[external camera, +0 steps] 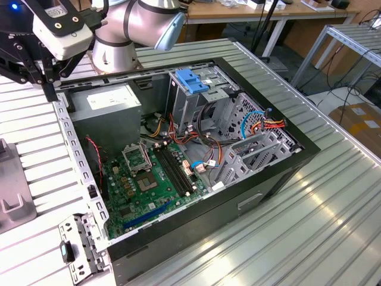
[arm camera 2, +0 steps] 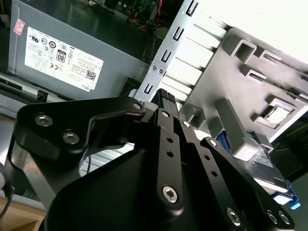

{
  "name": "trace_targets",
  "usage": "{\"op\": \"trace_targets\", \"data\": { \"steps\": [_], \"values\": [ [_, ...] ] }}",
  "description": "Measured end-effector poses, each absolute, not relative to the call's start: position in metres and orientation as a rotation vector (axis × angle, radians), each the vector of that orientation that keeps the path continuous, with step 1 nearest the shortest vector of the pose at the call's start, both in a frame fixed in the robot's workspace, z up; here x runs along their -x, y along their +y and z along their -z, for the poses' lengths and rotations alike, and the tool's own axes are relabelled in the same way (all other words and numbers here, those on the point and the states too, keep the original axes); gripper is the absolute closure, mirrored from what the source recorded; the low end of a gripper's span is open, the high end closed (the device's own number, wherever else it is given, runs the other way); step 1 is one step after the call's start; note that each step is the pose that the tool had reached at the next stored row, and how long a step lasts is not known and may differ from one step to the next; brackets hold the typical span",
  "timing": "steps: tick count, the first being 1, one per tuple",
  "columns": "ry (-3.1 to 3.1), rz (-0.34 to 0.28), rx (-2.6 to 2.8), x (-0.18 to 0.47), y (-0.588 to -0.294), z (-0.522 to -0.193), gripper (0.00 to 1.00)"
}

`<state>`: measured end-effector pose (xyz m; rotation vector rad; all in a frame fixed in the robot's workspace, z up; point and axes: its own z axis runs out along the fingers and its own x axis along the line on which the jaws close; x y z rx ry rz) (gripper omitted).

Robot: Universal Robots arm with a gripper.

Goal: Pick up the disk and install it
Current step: 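Reach for the disk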

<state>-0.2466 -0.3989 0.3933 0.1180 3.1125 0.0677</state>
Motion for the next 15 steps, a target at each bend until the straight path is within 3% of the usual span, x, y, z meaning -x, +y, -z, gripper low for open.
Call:
{"op": "trace_targets", "data": {
  "steps": [15],
  "values": [
    [3.113,-0.068,-0.118,0.259,-0.399,-0.393,0.9]
  ]
}}
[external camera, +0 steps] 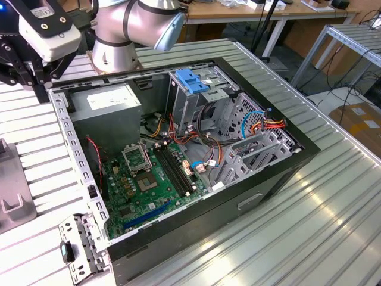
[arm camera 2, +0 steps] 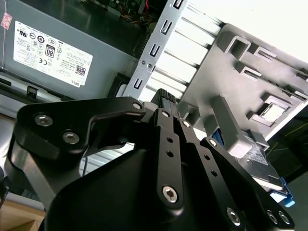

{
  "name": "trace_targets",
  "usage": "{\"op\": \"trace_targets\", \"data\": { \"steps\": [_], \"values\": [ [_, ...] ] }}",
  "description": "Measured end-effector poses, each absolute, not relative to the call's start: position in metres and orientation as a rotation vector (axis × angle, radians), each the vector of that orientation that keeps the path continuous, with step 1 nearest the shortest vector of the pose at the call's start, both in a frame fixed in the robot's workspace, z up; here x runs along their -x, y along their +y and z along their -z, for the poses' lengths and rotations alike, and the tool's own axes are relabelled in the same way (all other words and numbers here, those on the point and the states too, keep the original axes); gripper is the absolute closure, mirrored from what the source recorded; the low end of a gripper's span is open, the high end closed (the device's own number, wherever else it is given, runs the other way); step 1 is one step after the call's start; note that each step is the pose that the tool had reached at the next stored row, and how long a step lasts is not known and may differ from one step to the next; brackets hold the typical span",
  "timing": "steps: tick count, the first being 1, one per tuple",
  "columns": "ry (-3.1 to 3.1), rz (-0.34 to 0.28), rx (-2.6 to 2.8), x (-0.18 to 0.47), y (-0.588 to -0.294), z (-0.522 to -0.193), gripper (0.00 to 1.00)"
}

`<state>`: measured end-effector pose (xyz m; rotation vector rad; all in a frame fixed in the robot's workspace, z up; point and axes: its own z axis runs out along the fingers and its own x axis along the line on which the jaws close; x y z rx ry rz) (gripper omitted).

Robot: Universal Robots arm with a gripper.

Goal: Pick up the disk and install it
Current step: 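Reach for the disk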

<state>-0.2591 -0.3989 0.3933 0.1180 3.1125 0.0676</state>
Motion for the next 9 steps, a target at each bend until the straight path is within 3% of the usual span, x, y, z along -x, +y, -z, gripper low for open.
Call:
{"op": "trace_targets", "data": {
  "steps": [9],
  "values": [
    [3.112,-0.068,-0.118,0.266,-0.3989,-0.3933,0.9]
  ]
}}
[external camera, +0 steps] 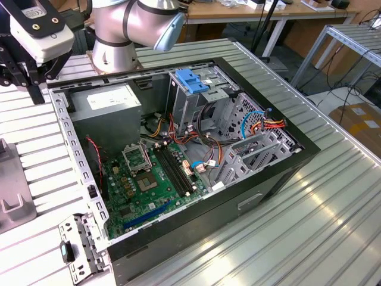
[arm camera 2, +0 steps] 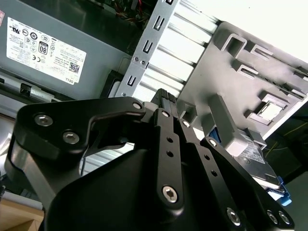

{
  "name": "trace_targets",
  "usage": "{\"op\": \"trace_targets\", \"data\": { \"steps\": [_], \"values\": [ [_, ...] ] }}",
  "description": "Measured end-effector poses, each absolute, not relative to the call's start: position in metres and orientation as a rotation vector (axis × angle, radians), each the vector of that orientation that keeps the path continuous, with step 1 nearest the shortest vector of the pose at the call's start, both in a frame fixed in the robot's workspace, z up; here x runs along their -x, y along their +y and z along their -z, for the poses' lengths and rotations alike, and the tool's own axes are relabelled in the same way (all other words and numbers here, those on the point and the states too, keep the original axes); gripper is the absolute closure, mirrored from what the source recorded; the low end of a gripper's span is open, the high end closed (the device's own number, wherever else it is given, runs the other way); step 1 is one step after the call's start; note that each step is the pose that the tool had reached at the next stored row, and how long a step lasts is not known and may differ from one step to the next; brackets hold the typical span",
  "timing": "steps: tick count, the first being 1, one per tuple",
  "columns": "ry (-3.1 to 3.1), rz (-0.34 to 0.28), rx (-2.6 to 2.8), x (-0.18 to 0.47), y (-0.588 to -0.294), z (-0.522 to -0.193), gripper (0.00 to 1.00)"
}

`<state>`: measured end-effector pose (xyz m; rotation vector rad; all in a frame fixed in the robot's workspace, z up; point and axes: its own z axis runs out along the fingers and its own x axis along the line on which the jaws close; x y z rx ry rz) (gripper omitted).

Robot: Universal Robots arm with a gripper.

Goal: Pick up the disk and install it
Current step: 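Reach for the disk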

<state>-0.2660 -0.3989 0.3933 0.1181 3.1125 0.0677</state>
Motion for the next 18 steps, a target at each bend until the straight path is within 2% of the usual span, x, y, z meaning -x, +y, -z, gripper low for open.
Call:
{"op": "trace_targets", "data": {
  "steps": [18],
  "values": [
    [3.113,-0.068,-0.118,0.283,-0.399,-0.393,0.9]
  ]
}}
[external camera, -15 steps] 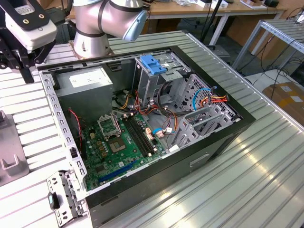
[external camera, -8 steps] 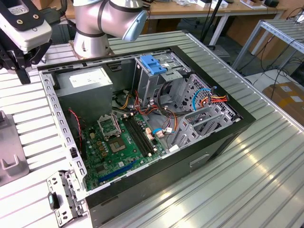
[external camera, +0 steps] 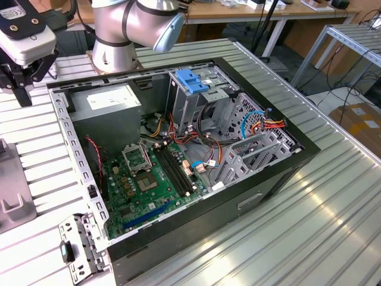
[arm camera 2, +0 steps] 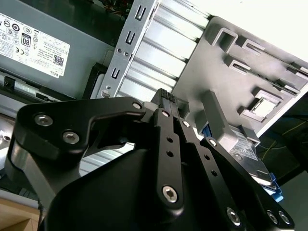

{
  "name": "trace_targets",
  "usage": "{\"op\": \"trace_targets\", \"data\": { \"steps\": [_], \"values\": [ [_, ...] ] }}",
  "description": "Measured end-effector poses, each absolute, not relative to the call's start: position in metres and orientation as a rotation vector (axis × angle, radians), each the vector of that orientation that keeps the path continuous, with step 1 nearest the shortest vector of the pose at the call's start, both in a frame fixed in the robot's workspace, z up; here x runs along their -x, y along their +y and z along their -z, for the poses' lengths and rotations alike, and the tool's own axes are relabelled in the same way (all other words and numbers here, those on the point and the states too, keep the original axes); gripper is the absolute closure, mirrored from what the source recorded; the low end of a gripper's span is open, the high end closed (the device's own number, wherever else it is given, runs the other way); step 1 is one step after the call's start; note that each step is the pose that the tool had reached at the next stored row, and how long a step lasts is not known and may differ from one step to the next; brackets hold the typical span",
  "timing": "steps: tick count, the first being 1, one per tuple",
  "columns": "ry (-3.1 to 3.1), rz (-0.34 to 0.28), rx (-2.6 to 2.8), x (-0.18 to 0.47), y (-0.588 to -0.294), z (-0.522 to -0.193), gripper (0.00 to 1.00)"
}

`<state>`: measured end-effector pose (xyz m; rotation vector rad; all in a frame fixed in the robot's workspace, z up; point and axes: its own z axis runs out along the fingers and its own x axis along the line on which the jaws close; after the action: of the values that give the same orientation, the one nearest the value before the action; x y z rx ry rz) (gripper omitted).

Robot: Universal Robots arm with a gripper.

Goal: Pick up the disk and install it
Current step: 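Reach for the disk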

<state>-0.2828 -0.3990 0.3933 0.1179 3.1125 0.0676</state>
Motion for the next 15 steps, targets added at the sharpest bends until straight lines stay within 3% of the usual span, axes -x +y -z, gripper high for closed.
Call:
{"op": "trace_targets", "data": {
  "steps": [15],
  "values": [
    [3.112,-0.068,-0.118,0.294,-0.399,-0.393,0.9]
  ]
}}
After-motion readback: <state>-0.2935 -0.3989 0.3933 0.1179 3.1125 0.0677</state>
